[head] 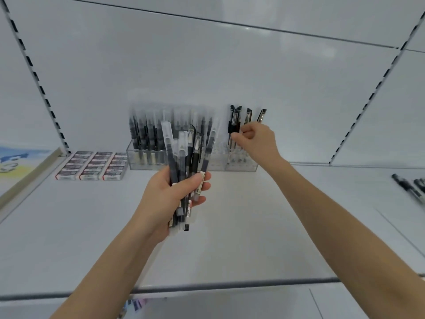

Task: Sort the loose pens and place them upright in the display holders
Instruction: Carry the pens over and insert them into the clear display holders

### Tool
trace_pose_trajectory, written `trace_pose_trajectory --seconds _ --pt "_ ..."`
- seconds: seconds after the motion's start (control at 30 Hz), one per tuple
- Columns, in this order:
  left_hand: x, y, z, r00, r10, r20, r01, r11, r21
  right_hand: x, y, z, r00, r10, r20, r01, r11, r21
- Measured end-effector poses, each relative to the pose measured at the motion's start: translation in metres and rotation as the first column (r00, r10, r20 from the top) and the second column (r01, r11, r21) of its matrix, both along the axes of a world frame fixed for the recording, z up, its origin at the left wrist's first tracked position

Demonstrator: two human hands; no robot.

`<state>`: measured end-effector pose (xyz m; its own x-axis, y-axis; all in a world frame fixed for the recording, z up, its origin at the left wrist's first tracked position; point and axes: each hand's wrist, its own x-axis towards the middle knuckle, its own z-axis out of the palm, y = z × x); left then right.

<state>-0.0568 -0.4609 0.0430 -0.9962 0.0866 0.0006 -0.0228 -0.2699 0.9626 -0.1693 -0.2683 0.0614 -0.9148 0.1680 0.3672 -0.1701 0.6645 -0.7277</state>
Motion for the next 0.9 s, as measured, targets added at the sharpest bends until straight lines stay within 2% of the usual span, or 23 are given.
trace_pose_trajectory --seconds 0.1,0.2,0.3,0.5,0.7,0.8,0.9 --pt "0.0 0.001 -0.001 1.0 -0.008 -0.018 0.008 1.0 0.004 0.031 0.0 0.01 0.996 0.062 -0.062 -0.077 0.956 -0.284" --pt "0.0 0.006 -0.003 0.999 -0.031 -0.035 0.03 0.999 -0.011 0.062 -0.005 0.022 0.953 0.3 0.031 -0.242 0.823 -0.514" --pt "0.0 0.014 -0.002 0.998 -0.056 -0.038 0.056 0.998 -0.01 0.079 -0.014 0.026 0.897 0.43 0.098 -0.321 0.789 -0.524" --pt "0.004 0.027 0.001 0.995 -0.061 -0.084 0.056 0.997 -0.061 0.089 -0.023 0.021 0.94 0.342 0.017 -0.304 0.856 -0.419" --pt "0.004 0.034 0.0 0.994 -0.054 -0.098 0.046 0.996 -0.075 0.091 -0.02 0.026 0.911 0.41 0.037 -0.363 0.843 -0.398" --pt "0.004 0.033 0.0 0.994 -0.064 -0.087 0.055 0.993 -0.105 0.082 -0.012 0.036 0.934 0.357 -0.037 -0.324 0.794 -0.514" --pt "0.004 0.028 -0.004 0.998 -0.04 -0.044 0.035 0.992 -0.122 0.06 0.01 0.052 0.976 0.187 -0.115 -0.217 0.739 -0.637"
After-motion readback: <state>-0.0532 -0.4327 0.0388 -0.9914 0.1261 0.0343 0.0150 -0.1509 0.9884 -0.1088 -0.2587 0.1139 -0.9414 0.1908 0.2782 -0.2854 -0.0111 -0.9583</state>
